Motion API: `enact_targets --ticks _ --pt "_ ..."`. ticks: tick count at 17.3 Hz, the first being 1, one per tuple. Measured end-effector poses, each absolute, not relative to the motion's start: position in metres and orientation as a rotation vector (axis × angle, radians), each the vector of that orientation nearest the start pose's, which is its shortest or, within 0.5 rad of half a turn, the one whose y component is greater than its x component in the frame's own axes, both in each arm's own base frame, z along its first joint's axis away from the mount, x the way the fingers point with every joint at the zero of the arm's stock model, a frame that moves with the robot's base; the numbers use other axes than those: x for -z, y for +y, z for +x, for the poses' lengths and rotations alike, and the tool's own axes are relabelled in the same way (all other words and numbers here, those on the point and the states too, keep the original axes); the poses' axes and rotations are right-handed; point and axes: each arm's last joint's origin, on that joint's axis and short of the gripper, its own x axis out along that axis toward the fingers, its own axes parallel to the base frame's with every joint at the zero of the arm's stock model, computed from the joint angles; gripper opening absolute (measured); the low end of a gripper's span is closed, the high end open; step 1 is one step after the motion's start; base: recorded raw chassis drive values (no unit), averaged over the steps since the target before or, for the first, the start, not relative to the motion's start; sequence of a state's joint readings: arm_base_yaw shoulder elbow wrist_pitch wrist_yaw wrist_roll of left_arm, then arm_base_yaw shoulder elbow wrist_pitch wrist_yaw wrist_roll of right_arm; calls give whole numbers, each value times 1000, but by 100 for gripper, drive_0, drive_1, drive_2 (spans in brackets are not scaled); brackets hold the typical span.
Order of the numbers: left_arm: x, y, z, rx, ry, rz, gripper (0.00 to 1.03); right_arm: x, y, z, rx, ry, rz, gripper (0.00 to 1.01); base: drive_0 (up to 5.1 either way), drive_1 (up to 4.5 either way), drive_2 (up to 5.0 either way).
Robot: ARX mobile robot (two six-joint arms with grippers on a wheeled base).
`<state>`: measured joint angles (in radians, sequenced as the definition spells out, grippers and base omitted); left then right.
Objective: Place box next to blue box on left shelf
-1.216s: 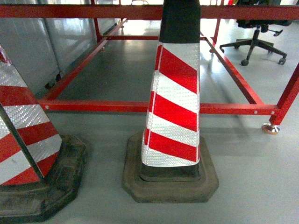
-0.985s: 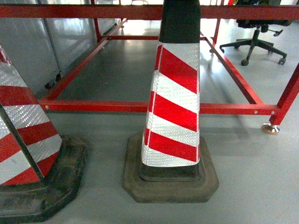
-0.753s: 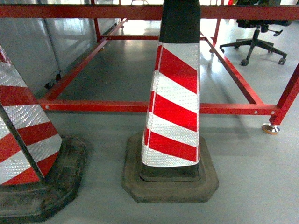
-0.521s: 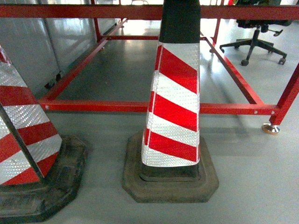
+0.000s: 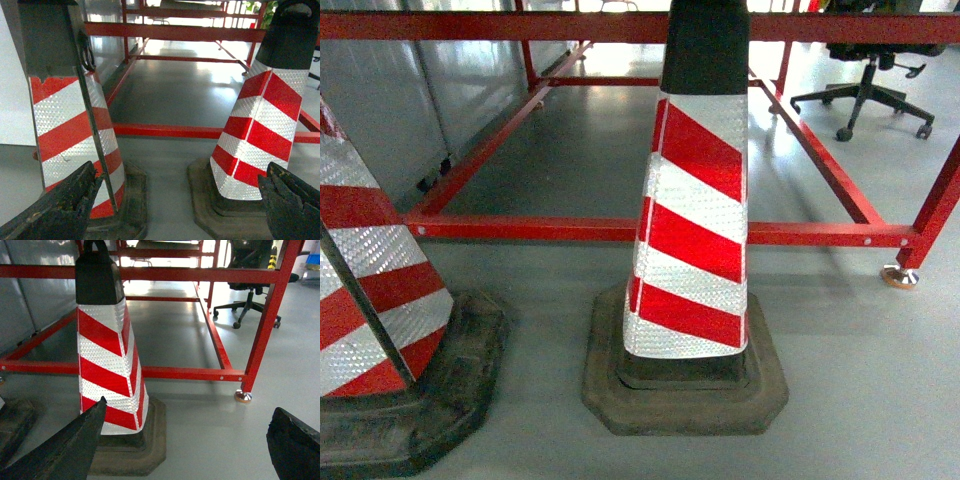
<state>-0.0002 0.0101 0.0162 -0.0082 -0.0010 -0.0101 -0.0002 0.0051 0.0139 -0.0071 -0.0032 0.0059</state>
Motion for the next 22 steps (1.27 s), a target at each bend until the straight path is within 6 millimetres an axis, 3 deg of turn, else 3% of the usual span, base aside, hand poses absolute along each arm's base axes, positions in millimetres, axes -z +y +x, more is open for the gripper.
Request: enact_targets --ticks 22 --pt "-168 0 97 0 0 0 98 -167 0 97 0 -4 5 98 0 0 0"
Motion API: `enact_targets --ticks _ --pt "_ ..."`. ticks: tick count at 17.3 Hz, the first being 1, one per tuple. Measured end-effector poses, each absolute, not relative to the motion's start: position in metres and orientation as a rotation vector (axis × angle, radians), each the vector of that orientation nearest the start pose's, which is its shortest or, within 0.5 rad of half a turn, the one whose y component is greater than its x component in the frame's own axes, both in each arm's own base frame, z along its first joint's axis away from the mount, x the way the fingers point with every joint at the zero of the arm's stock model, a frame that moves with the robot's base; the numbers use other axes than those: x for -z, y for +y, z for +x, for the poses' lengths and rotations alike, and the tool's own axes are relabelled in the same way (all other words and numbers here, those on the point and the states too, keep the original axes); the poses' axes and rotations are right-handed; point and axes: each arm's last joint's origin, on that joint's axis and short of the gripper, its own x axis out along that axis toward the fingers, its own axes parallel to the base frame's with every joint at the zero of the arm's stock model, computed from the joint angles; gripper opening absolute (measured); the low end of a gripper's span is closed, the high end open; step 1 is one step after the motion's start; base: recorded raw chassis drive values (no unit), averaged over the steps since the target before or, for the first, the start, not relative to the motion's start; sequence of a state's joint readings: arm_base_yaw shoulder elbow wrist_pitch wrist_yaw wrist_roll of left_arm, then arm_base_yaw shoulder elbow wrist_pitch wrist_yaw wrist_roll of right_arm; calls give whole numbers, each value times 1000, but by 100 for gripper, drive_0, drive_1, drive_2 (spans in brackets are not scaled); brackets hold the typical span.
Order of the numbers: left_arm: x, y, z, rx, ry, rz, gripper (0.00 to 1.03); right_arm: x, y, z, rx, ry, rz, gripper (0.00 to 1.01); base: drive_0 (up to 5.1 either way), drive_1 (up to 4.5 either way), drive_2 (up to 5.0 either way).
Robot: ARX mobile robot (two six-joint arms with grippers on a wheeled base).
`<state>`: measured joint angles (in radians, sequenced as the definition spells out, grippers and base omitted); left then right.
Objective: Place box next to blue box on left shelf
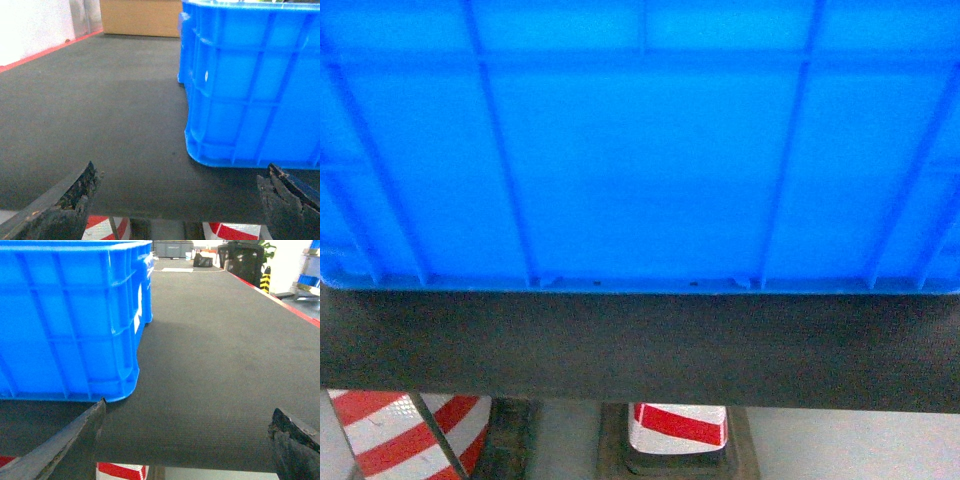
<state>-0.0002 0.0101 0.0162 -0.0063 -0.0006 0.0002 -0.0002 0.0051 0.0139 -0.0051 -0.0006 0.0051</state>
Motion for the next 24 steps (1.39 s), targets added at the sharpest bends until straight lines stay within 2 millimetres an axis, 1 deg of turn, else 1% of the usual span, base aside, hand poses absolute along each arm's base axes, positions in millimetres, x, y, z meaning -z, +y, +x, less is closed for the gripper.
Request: enact_targets --ticks 24 --pt "-168 0 97 0 -1 1 98 -167 0 97 0 -3 6 98 0 0 0"
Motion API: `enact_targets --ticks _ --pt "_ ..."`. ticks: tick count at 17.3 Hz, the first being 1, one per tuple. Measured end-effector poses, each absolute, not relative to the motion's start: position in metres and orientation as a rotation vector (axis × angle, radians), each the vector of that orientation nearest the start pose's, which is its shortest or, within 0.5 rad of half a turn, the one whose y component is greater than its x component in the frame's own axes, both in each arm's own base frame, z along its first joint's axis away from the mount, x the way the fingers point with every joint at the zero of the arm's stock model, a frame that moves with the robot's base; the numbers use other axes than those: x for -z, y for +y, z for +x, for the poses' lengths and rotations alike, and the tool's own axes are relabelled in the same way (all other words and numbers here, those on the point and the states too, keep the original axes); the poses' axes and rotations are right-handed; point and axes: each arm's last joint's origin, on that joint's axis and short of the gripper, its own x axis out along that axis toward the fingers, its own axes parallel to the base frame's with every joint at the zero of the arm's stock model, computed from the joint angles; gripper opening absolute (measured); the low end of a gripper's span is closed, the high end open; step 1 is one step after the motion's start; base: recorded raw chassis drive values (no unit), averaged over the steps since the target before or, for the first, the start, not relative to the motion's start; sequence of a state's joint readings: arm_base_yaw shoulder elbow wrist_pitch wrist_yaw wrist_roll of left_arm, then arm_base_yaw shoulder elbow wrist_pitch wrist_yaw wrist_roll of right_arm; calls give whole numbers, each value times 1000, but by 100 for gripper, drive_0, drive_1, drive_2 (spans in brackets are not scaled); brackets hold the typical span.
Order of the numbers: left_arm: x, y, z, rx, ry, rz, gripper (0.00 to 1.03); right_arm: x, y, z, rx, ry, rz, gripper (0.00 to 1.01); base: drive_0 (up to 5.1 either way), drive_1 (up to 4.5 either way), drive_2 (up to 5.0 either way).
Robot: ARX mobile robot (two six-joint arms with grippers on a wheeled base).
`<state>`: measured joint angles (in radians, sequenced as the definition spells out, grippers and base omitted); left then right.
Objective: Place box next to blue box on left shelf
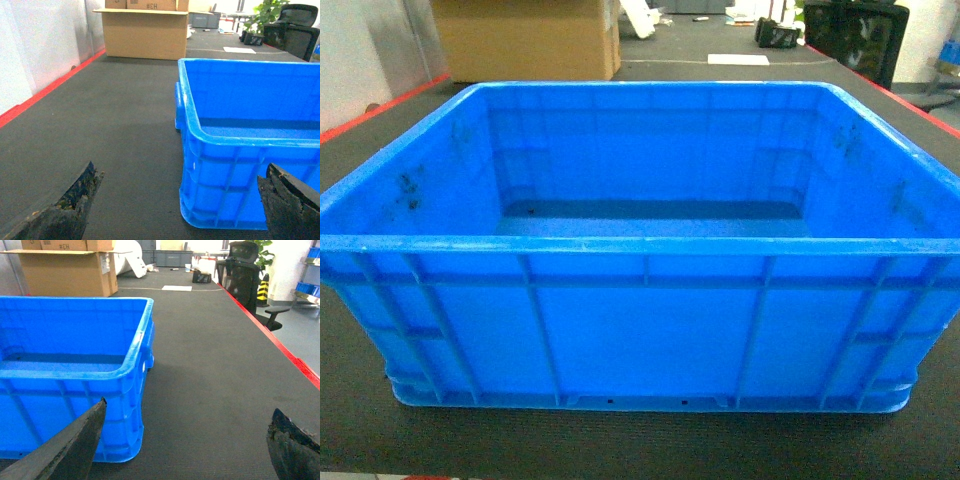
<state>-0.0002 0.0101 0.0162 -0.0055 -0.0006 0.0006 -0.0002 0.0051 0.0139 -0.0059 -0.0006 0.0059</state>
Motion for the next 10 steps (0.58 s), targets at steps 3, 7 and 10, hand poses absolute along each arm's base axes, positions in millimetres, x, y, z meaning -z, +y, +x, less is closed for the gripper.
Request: enact_targets --ticks 3,7,10 --pt "-168 0 97 0 -1 1 98 -167 0 97 0 -3 6 98 0 0 0" --pt "-168 0 97 0 -1 1 98 -167 0 97 0 -3 6 98 0 0 0" --pt "-168 0 97 0 -1 1 98 -167 0 97 0 -3 6 98 0 0 0"
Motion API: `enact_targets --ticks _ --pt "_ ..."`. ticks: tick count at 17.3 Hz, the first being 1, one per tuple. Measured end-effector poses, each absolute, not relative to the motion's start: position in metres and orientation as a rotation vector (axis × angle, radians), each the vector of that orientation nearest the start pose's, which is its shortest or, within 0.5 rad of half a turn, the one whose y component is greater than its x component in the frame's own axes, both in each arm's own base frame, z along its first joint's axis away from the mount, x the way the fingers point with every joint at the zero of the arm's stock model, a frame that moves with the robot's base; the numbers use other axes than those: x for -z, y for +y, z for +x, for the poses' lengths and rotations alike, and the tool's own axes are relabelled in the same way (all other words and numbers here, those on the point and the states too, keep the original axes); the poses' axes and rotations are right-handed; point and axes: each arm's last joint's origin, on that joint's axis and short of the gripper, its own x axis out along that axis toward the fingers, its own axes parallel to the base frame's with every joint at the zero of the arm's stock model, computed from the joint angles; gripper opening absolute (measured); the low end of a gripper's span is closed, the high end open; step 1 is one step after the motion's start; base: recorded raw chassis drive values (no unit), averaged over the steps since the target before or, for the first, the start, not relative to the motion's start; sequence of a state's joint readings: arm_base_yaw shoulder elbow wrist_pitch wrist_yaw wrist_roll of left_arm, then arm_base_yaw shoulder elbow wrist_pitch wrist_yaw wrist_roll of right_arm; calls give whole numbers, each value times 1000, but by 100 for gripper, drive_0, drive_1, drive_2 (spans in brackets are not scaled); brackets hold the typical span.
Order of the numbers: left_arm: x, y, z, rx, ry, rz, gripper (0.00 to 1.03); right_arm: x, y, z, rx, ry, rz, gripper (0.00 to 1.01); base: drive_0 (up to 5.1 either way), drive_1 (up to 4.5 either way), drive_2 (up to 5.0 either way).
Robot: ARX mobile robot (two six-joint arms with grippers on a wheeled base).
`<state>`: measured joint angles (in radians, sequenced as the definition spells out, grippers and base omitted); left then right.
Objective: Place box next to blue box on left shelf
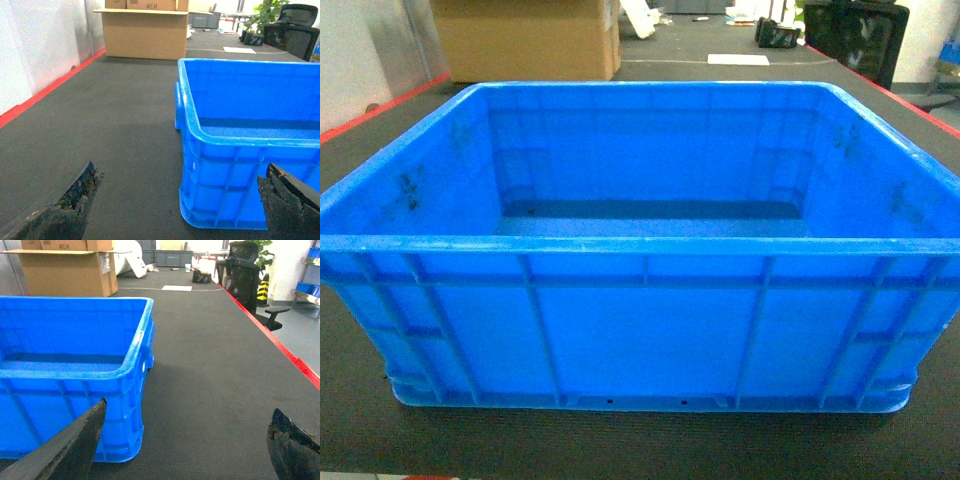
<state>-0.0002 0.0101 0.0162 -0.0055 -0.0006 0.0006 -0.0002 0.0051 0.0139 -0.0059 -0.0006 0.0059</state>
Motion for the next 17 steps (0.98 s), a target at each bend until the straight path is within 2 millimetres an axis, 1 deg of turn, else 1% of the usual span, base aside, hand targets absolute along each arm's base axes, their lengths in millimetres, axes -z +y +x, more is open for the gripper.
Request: enact_targets --ticks 4,5,6,7,10,11,12,13,14,15,16,17 --pt "-168 0 97 0 -1 1 98 -167 0 97 0 -3 6 98 0 0 0" --pt "-166 0 97 -6 24 3 98 -167 0 97 0 -2 6 98 0 0 0" --pt "-164 -2 100 -23 94 12 98 -165 1 97 52 137 -3 98 0 0 0" --pt "-164 -2 102 -20 104 14 98 -165 3 99 71 187 -12 98 0 0 0" --pt "-169 -4 108 -5 112 14 98 -171 5 105 83 241 -26 98 0 0 0" --pt "-174 -5 112 5 100 14 98 -177 6 109 70 244 -18 98 0 0 0" --pt "-191 -5 122 13 52 7 98 -194 8 120 45 213 -1 98 0 0 0" --pt "-212 -5 138 18 2 0 98 -217 10 134 5 163 9 98 0 0 0" --pt "-251 -14 212 66 82 -26 98 -264 18 206 -99 234 27 98 0 0 0" --pt "-248 -15 236 64 168 -40 98 -264 19 230 -93 312 28 98 0 0 0" --pt "-243 -17 254 65 241 -47 98 -262 20 249 -97 378 45 98 0 0 0" --pt "-226 -20 305 45 417 -49 98 -250 26 309 -81 555 95 98 0 0 0"
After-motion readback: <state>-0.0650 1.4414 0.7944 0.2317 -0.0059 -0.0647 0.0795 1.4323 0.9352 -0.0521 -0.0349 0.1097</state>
